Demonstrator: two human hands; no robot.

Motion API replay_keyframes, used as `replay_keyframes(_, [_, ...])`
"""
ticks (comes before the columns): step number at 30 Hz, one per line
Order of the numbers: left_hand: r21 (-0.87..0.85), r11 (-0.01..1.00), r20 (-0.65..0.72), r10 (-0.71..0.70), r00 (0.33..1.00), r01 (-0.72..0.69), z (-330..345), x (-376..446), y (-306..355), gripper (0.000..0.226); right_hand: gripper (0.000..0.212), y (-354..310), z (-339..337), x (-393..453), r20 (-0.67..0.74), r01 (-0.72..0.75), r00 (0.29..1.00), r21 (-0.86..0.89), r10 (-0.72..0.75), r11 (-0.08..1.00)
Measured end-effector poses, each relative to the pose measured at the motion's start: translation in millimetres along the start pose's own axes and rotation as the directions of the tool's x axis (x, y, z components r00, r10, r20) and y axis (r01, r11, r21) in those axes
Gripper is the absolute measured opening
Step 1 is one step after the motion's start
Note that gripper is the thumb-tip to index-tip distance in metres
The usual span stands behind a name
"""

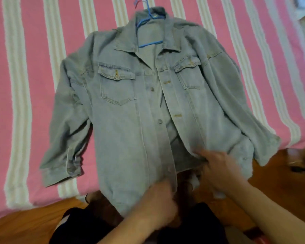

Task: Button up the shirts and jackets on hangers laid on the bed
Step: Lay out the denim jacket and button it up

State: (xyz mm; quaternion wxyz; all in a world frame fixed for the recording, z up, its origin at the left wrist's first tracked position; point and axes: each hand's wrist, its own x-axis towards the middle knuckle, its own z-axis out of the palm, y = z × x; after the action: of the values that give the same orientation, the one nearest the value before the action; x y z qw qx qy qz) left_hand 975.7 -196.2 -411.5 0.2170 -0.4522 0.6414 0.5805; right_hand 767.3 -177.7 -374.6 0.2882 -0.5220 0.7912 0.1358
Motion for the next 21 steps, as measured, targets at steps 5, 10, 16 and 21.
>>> replay_keyframes(5, [0.226, 0.929, 0.421, 0.179, 0.889, -0.294, -44, 35, 39, 0.039, 0.033, -17, -18, 50, 0.536, 0.251, 0.822, -0.043, -0.190, 0.967])
replay_keyframes(10, [0.079, 0.946, -0.630, 0.291, 0.720, -0.314, -180, 158, 31, 0.015, 0.022, -56, -65, 207, -0.225, 0.152, 0.973, 0.495, -0.043, 0.855])
replay_keyframes(16, [0.624, 0.750, -0.663, 0.657, 0.358, -0.221, -290, 271, 12, 0.052, 0.056, -109, -60, 341, -0.344, 0.094, 0.916, 0.686, 0.207, 0.722])
replay_keyframes(21, [0.874, 0.451, -0.445, 0.892, 0.073, -0.182, -295, 315, -6, 0.031, 0.021, -108, -24, 372, -0.644, 0.184, 0.686, 0.602, 0.337, 0.777])
